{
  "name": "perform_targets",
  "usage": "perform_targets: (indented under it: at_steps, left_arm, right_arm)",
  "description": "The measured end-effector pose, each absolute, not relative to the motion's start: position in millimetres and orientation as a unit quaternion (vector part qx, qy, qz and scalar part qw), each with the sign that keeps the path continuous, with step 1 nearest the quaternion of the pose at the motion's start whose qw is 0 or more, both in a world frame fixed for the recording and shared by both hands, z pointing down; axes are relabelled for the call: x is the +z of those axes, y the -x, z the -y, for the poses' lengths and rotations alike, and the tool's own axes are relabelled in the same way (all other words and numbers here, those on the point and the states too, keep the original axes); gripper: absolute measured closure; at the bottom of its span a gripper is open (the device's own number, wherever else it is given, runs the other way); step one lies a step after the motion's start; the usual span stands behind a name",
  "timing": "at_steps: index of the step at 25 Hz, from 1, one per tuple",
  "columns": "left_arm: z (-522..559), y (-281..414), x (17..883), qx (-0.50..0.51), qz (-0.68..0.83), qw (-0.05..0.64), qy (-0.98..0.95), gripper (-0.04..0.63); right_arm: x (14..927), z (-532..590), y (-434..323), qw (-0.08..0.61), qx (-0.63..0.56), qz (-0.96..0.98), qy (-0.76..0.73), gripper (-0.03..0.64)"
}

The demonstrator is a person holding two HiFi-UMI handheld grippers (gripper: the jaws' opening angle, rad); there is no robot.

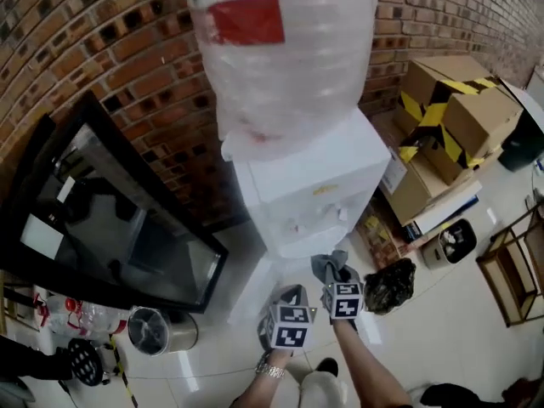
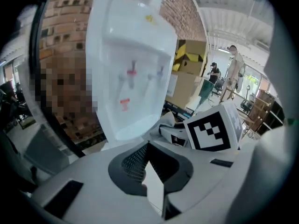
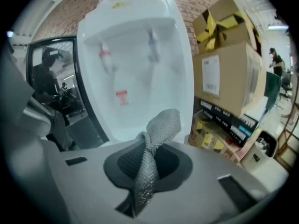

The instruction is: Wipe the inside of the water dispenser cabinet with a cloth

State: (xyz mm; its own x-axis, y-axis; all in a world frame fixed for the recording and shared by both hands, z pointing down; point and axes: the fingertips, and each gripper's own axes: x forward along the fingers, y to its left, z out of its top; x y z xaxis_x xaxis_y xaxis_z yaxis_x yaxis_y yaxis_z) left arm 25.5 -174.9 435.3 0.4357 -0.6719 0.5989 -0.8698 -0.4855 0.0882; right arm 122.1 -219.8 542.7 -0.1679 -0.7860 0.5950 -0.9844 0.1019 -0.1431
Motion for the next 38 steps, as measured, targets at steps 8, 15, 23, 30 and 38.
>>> perform_targets:
  at_steps: [8,15,23,30,38]
  left_arm:
    - [156.1,-25.9,166.4,0.229,0.466,0.191,-0.833,0.594]
    - [122.7,-24.6,45.4,0.231,0.473,0.179,-0.831,0.594]
    - [94.5,-28.8,1.2,0.217,0.492,0.164,-0.827,0.594]
    - [46.9,-15.5,-11.5,0.216,0.462,0.151,-0.847,0.594]
    - [-25.8,49.5,-15.7,0.229,0.439,0.144,-0.857,0.594]
  right_arm:
    - [225.7,174.3,-105.4,0.169,0.243,0.744,-0.599,0.586]
    - [76.9,140.6,-104.5,0.137,0.252,0.763,-0.579,0.584]
    - [24.6,117.1,-110.3,0.141,0.227,0.780,-0.566,0.584]
    - [10.7,43.8,-87.1,0.131,0.243,0.772,-0.573,0.584]
    - [-5.6,-45.9,-30.5,0.114,0.249,0.748,-0.604,0.584]
